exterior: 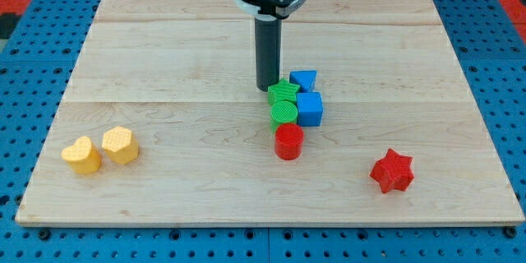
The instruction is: Move red circle into the green circle
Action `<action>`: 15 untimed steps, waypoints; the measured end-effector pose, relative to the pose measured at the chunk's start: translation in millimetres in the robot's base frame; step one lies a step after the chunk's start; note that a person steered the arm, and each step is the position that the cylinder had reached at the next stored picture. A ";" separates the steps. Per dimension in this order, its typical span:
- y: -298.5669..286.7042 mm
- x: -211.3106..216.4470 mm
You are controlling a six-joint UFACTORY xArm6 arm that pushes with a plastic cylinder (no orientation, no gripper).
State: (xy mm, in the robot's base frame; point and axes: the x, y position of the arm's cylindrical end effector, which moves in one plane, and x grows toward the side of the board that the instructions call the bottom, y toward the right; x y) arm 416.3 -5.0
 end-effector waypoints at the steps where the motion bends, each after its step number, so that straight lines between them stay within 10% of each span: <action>1: -54.3 35.1; 3: -2.2 140.5; 12: 97.4 105.7; 15: 49.7 89.8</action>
